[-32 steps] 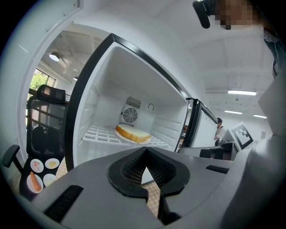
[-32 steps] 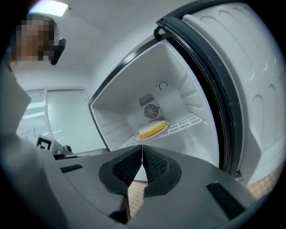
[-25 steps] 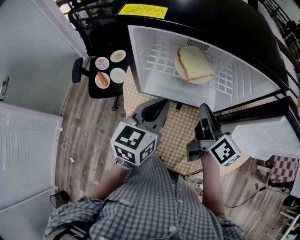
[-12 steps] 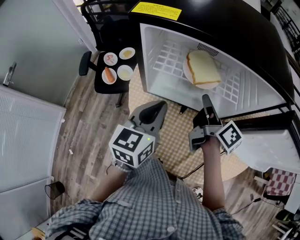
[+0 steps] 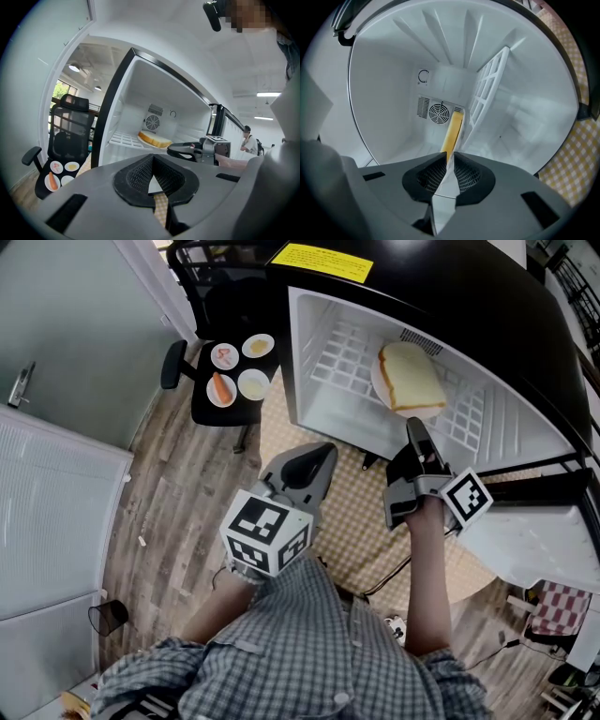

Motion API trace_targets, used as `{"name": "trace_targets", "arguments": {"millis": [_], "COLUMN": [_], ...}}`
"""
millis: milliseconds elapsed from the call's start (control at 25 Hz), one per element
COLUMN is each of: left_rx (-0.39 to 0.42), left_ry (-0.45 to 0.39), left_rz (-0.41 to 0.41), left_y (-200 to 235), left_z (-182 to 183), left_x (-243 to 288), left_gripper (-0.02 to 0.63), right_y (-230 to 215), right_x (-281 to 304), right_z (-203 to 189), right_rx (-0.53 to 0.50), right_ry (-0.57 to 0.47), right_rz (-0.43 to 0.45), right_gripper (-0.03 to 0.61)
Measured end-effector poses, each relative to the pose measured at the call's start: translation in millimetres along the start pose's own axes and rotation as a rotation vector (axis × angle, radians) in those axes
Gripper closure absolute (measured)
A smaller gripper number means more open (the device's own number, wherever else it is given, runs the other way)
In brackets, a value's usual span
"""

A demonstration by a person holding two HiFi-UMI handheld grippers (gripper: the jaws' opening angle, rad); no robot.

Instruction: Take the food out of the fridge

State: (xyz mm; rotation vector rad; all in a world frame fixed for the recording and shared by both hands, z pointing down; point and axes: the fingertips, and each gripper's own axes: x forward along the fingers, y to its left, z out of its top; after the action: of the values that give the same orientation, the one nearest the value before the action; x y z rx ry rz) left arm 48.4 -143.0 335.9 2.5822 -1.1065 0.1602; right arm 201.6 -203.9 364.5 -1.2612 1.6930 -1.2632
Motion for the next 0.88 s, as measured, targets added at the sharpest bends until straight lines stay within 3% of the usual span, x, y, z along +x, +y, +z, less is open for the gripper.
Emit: {"name": "trace_targets", "arguments": {"millis": [240,400,880], "left_rx": [-0.001,-0.001,-0.004], "left_ry": [0.000,-0.001,0.005], "left_rz": [-0.002,-0.006,-0.018], "left_y": [1.5,0.2,0.4], "left_z": [0.3,0.9,-0.2], "left_x": [0.4,1.4,4.2], "left_gripper": [0.609,0.609,0.609], "right_y": [-4.8,-5.7,-6.7], "right_x": [2.9,3.6,5.5], "right_z": [1.7,1.8,2.7], "right_rx": [0.031,0.064,0.123], "right_ry": [-0.007,-0.022,-0.042], "right_rz": [-0.021,-0.022,-0.049], "right_gripper": [0.563,0.528,0.551]}}
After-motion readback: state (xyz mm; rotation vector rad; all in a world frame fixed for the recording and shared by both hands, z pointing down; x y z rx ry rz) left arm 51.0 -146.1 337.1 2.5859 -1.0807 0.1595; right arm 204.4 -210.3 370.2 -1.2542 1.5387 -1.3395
